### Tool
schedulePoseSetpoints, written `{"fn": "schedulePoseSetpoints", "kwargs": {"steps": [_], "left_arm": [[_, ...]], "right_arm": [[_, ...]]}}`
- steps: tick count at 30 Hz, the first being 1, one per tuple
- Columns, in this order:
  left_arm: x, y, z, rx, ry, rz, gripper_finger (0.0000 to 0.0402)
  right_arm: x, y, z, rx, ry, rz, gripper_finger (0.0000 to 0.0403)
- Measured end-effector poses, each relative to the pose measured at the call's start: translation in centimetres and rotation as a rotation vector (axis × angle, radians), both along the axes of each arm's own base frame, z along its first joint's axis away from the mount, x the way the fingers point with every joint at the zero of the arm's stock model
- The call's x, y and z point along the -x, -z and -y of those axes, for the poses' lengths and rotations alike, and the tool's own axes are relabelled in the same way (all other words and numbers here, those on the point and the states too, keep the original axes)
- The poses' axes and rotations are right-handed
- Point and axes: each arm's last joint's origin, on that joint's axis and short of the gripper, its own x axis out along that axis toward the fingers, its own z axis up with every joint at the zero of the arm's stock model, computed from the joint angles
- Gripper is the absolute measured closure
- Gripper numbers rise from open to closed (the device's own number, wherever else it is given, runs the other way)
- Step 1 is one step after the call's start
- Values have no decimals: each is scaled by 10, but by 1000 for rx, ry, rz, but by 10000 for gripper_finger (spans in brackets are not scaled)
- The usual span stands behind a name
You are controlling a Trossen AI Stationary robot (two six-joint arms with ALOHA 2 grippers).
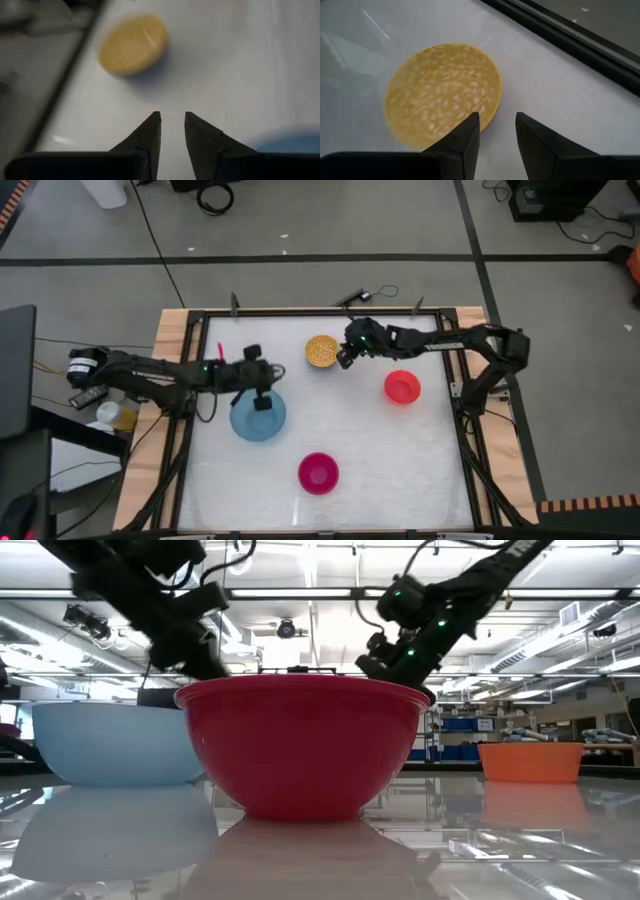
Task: Nest bowls inside each other
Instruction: Adjust the blue bowl
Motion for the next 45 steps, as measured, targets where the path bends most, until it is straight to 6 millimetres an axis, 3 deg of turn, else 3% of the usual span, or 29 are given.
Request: {"fn": "schedulePoseSetpoints", "kwargs": {"steps": [6, 15, 19, 25, 29, 32, 36, 45], "left_arm": [[-5, -9, -13, -31, -22, 83, 269], [4, -18, -3, 109, -78, -26, 251], [1, -10, -11, 113, -116, -33, 251], [-10, 19, -44, 78, -203, -111, 251], [-13, 37, -56, 178, -189, -173, 251], [-11, 52, -51, 344, -107, -265, 251], [-5, 58, -26, 519, -23, -381, 252], [7, 28, 28, 560, 30, -308, 260]], "right_arm": [[-15, 4, 15, -24, 4, -94, 267], [-15, 9, 19, -34, 9, -145, 266], [-18, 5, 21, -9, 5, -99, 266], [-21, 3, 19, -13, 7, -61, 268], [-21, 5, 14, -28, -12, -95, 267], [-19, 7, 12, -35, -30, -130, 268], [-17, 9, 10, -44, -40, -167, 267], [-18, 9, 8, -83, -70, -144, 267]]}}
